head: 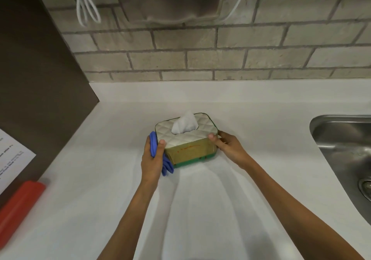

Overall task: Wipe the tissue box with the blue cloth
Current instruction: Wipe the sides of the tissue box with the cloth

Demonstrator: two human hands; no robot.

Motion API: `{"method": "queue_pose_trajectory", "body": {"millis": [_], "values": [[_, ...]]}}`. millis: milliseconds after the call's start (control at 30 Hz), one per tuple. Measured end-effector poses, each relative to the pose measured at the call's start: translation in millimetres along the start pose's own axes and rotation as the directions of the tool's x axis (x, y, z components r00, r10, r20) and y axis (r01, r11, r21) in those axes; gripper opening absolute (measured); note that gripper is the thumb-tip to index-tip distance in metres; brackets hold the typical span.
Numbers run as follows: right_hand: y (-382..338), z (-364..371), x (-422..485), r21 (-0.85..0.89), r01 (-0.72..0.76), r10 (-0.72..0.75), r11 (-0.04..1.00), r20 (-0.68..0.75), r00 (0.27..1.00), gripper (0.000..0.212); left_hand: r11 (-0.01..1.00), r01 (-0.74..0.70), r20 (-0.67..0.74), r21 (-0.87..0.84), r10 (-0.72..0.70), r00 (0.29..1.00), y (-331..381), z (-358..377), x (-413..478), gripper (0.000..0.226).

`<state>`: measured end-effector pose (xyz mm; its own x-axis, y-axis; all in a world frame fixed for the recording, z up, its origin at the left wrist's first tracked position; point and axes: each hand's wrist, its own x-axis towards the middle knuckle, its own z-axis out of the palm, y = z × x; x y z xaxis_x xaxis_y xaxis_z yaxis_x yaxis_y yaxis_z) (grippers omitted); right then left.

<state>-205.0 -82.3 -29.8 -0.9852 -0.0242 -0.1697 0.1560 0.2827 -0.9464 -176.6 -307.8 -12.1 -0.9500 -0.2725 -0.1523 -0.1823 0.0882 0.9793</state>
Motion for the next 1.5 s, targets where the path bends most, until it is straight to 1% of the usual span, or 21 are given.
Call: {"method": "queue_pose_trajectory", "body": {"millis": [100, 233, 333, 433, 533, 600, 667, 767, 867, 933, 1000, 1067, 1133, 1200, 1300, 1367, 1400, 1433, 1467, 1500], "values": [[-10.6, -4.8, -4.4, -0.068, -0.034, 0.028, 0.997, -0.088, 0.996, 0.085, 0.998, 0.033, 0.011, 0.050, -0.033, 0.999, 10.1, -5.0, 10.6, 0.044], [-30.0, -11.6, -10.7, -0.097, -0.101, 0.094, 0.990, -0.072, 0.993, 0.100, 0.981, 0.154, 0.022, 0.116, -0.158, 0.987, 24.4, -10.6, 26.1, 0.030], [-37.7, -14.3, -13.8, -0.115, -0.147, 0.141, 0.982, -0.065, 0.988, 0.110, 0.960, 0.231, 0.047, 0.156, -0.241, 0.969, 33.3, -11.8, 31.3, 0.033], [-38.6, -15.7, -11.0, -0.116, -0.208, 0.206, 0.971, -0.035, 0.978, 0.117, 0.950, 0.256, 0.059, 0.180, -0.270, 0.961, 38.3, -9.5, 35.9, 0.035], [-37.4, -14.5, -2.3, -0.131, -0.264, 0.269, 0.955, 0.021, 0.963, 0.109, 0.946, 0.244, 0.070, 0.211, -0.264, 0.962, 42.1, -6.9, 38.9, 0.037], [-35.3, -11.9, 4.6, -0.104, -0.245, 0.252, 0.964, 0.069, 0.965, 0.107, 0.945, 0.243, 0.079, 0.218, -0.265, 0.961, 45.4, -6.5, 41.0, 0.037], [-32.5, -7.8, 11.8, -0.010, -0.194, 0.194, 0.981, 0.105, 0.975, 0.105, 0.943, 0.251, 0.087, 0.219, -0.275, 0.957, 48.5, -7.1, 43.1, 0.038], [-28.7, 0.6, 20.9, 0.162, -0.143, 0.120, 0.976, 0.145, 0.982, 0.092, 0.947, 0.234, 0.088, 0.220, -0.258, 0.962, 50.3, -5.5, 46.2, 0.039], [-23.4, 7.1, 28.2, 0.281, -0.131, 0.095, 0.951, 0.139, 0.986, 0.090, 0.964, 0.167, 0.054, 0.205, -0.182, 0.982, 46.9, 0.3, 45.6, 0.043], [-19.1, 10.0, 31.9, 0.324, -0.141, 0.098, 0.936, 0.144, 0.985, 0.088, 0.979, 0.093, 0.010, 0.182, -0.096, 0.995, 40.2, 6.6, 41.7, 0.052], [-14.8, 12.1, 35.3, 0.362, -0.161, 0.112, 0.918, 0.154, 0.982, 0.084, 0.967, 0.002, -0.069, 0.256, 0.016, 0.997, 29.9, 14.5, 35.1, 0.054], [-14.8, 12.9, 34.4, 0.384, -0.163, 0.106, 0.909, 0.165, 0.981, 0.072, 0.931, -0.110, -0.135, 0.349, 0.166, 0.977, 19.8, 22.6, 25.1, 0.052], [-16.2, 12.9, 32.9, 0.381, -0.169, 0.110, 0.909, 0.172, 0.979, 0.058, 0.872, -0.228, -0.158, 0.434, 0.323, 0.933, 12.0, 29.3, 14.1, 0.055], [-15.6, 12.1, 32.6, 0.378, -0.192, 0.134, 0.906, 0.175, 0.975, 0.055, 0.800, -0.309, -0.132, 0.515, 0.430, 0.893, 7.3, 32.3, 4.7, 0.057], [-14.1, 10.6, 34.2, 0.392, -0.222, 0.170, 0.893, 0.162, 0.972, 0.056, 0.601, -0.434, -0.015, 0.670, 0.597, 0.802, -4.2, 32.0, -2.6, 0.053], [-14.1, 10.3, 34.3, 0.392, -0.225, 0.176, 0.892, 0.157, 0.972, 0.057, 0.480, -0.494, 0.071, 0.724, 0.661, 0.747, -16.0, 26.9, -5.5, 0.050], [-14.1, 10.2, 34.2, 0.392, -0.222, 0.175, 0.893, 0.152, 0.973, 0.059, 0.449, -0.517, 0.101, 0.728, 0.677, 0.730, -21.9, 23.5, -6.5, 0.049], [-13.8, 10.2, 34.3, 0.389, -0.219, 0.176, 0.895, 0.143, 0.974, 0.063, 0.454, -0.528, 0.106, 0.718, 0.678, 0.728, -26.6, 20.7, -6.9, 0.049], [-13.6, 10.3, 34.0, 0.386, -0.216, 0.178, 0.897, 0.132, 0.975, 0.067, 0.499, -0.524, 0.086, 0.691, 0.662, 0.744, -28.8, 19.0, -7.1, 0.050], [-13.2, 10.5, 34.0, 0.384, -0.215, 0.183, 0.898, 0.118, 0.976, 0.072, 0.570, -0.505, 0.042, 0.648, 0.635, 0.771, -28.0, 19.0, -7.1, 0.051]]}}
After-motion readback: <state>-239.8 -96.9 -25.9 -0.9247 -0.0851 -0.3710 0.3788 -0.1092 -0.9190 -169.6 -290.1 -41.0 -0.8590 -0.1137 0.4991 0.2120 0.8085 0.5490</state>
